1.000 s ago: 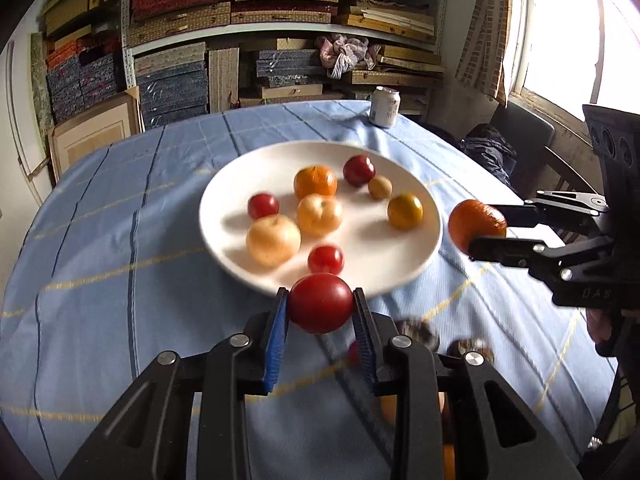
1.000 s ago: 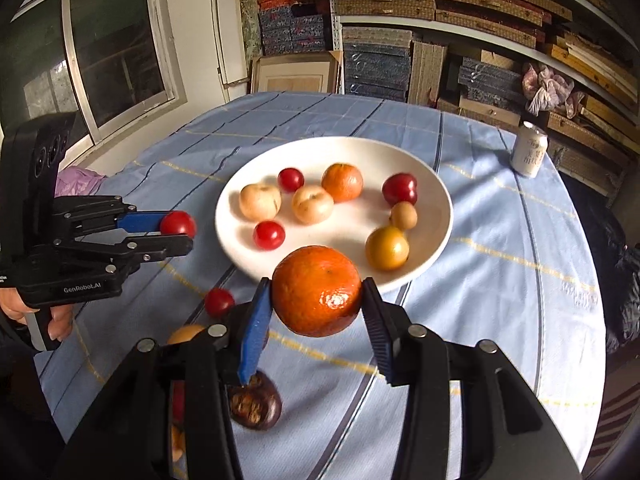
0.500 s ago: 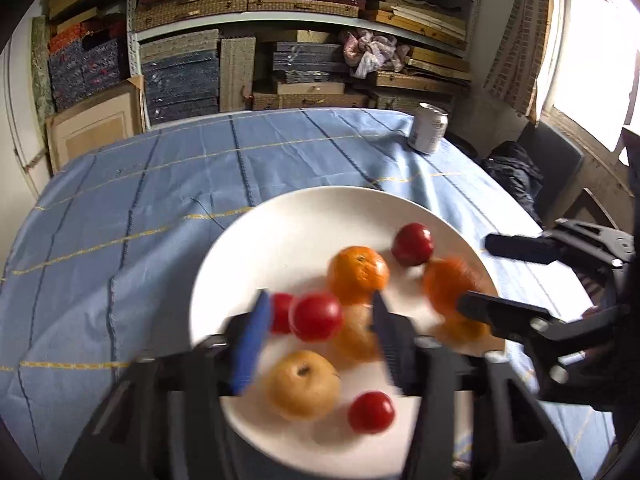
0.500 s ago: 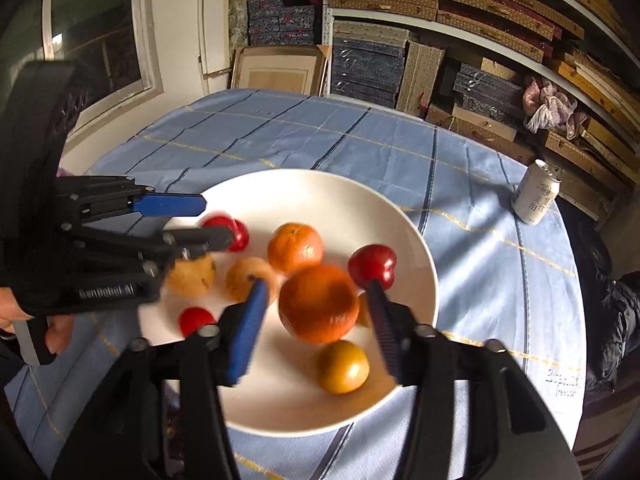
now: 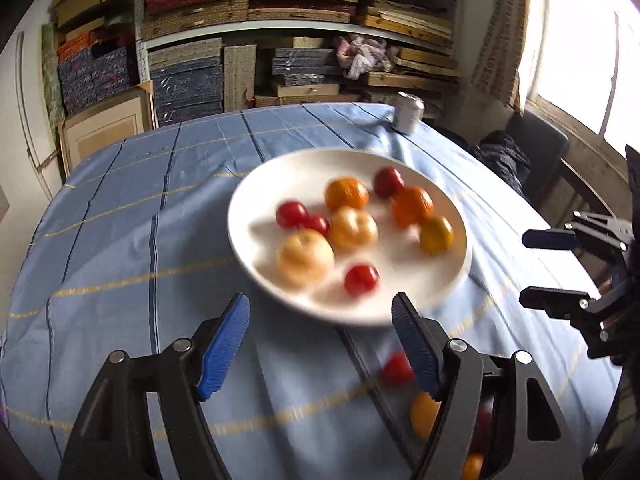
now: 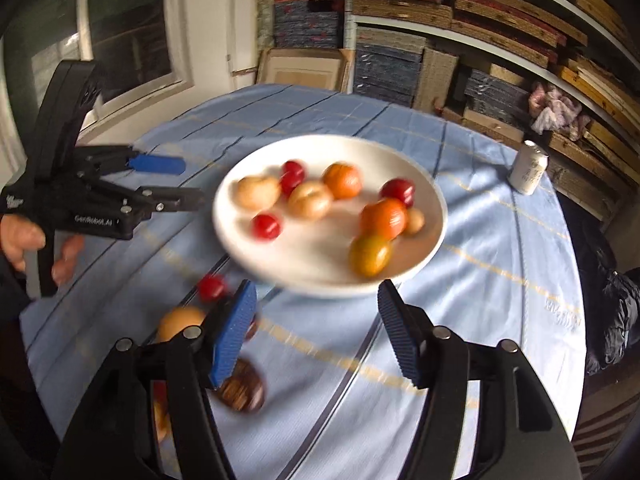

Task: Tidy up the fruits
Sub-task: 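Grasp an orange with the left tool while the right tool grasps a dark brown fruit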

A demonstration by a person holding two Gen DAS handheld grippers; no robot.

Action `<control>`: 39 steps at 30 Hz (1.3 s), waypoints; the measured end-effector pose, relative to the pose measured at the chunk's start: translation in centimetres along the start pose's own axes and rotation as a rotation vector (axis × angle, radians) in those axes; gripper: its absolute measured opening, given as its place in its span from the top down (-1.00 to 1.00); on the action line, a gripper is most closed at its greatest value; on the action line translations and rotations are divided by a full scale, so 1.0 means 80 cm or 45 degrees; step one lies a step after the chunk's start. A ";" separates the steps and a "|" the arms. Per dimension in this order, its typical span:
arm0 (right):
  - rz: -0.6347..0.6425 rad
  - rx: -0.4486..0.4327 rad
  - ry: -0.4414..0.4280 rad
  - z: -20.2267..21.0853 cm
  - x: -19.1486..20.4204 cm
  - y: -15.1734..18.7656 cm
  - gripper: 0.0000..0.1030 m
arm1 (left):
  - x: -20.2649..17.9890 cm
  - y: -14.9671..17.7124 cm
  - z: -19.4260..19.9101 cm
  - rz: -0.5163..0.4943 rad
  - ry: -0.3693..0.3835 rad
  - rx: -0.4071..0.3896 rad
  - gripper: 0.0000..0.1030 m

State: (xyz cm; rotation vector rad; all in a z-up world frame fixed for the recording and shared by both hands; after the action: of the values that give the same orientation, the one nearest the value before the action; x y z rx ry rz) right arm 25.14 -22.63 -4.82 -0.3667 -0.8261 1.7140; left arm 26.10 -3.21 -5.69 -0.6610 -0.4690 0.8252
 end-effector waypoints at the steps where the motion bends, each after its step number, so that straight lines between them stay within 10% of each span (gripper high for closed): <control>1: 0.019 0.013 -0.009 0.006 0.007 0.020 -0.19 | -0.013 0.015 0.008 -0.026 0.007 0.007 -0.44; 11: -0.007 0.077 -0.024 0.007 0.018 0.094 -0.19 | -0.124 0.088 0.038 -0.263 0.054 0.011 -0.45; 20: 0.007 0.095 -0.030 -0.006 0.026 0.090 -0.19 | -0.133 0.103 0.022 -0.218 0.084 0.055 -0.46; 31: 0.040 0.154 -0.027 -0.035 0.032 0.096 -0.16 | -0.140 0.105 0.013 -0.212 0.153 0.071 0.26; 39: 0.078 0.177 -0.040 -0.049 0.041 0.101 0.16 | -0.141 0.106 0.012 -0.196 0.166 0.062 0.26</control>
State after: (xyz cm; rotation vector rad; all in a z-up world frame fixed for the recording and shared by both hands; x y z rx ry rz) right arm 20.76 -19.14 -12.61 -0.2741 -0.7200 1.8266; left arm 14.38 -7.57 -12.38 -0.6215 -0.3756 0.6416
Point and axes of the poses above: each gripper's, at about its wrist camera, not at the fingertips, and z roughly against the way its jaws point, x to its left, y to its underside, the point moved 6 cm from there along -z, roughly the way its jaws point, and after that the axes turned 14 degrees about -z, right-handed, at the moved point
